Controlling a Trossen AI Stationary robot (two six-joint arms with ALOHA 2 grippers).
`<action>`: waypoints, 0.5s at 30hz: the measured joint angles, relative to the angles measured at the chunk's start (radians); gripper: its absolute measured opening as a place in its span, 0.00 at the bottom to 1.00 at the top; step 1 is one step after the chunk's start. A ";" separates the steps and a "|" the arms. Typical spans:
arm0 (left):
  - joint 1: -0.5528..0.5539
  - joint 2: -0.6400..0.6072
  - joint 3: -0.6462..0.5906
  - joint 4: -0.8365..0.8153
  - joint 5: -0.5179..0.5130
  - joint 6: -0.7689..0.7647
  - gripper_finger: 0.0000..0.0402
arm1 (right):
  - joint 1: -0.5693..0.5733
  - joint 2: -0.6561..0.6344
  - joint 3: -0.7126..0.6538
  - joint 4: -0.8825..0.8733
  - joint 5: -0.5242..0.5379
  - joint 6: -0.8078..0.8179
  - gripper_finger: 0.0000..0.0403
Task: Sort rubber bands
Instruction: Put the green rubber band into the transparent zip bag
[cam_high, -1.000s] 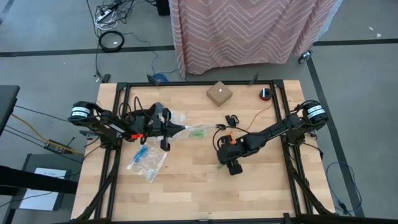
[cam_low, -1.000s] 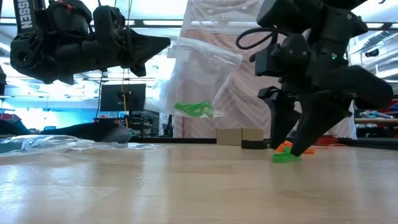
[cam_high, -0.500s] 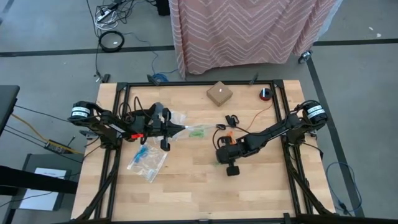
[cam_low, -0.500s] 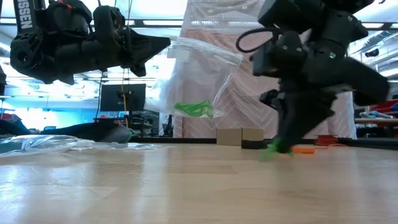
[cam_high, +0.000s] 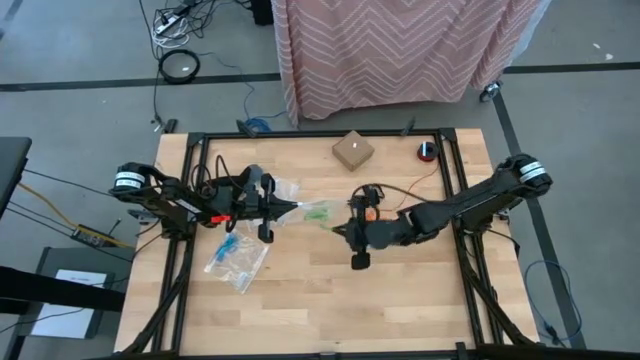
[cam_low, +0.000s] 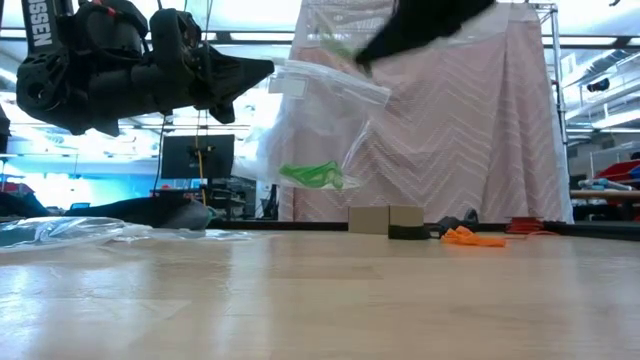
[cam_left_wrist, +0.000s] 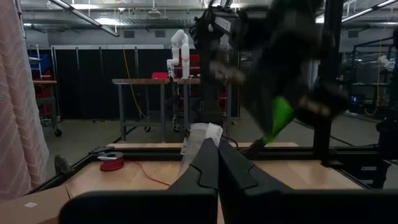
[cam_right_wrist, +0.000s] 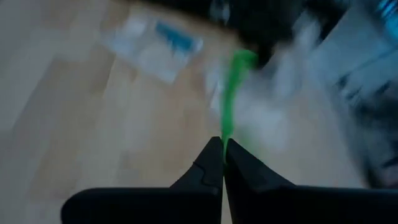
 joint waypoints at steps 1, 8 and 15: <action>0.000 0.000 0.000 0.000 0.000 0.000 0.00 | -0.008 -0.016 0.000 0.035 0.004 -0.035 0.00; 0.000 0.000 0.012 0.001 0.000 -0.002 0.00 | -0.152 -0.046 -0.001 0.103 -0.003 -0.097 0.00; 0.000 0.000 0.021 0.000 0.000 -0.001 0.00 | -0.233 0.009 -0.001 0.174 -0.132 -0.138 0.00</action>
